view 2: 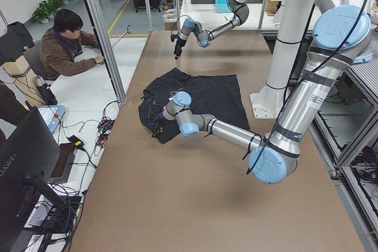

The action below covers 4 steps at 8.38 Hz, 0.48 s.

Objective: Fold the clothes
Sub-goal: 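Move both grippers in toward the shirt's sleeves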

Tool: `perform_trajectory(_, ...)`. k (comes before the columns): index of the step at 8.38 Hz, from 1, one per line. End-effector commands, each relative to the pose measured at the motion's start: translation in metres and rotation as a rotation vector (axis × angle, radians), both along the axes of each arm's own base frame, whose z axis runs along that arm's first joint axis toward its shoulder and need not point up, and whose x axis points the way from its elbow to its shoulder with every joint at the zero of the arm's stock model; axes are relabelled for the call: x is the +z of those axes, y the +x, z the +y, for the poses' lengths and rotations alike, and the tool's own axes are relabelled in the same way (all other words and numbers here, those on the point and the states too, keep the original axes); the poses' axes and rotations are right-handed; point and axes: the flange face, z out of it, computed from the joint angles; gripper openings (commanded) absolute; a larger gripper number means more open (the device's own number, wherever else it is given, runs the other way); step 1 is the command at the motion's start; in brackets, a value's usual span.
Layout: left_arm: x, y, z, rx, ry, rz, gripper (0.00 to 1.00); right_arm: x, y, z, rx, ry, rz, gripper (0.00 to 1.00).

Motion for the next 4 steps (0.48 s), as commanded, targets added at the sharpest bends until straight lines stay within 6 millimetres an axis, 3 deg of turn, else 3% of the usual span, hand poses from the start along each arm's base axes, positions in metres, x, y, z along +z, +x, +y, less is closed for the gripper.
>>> perform_trajectory(1, -0.008, 0.02, 0.004, -0.009, 0.0, 0.005, 1.0, -0.003, -0.04, 0.005, 0.024, -0.021, -0.015, 0.94)
perform_trajectory(4, -0.008, 0.021, 0.002, -0.008, 0.002, 0.003, 1.0, -0.004, -0.07, 0.011, 0.019, -0.041, -0.021, 0.94)
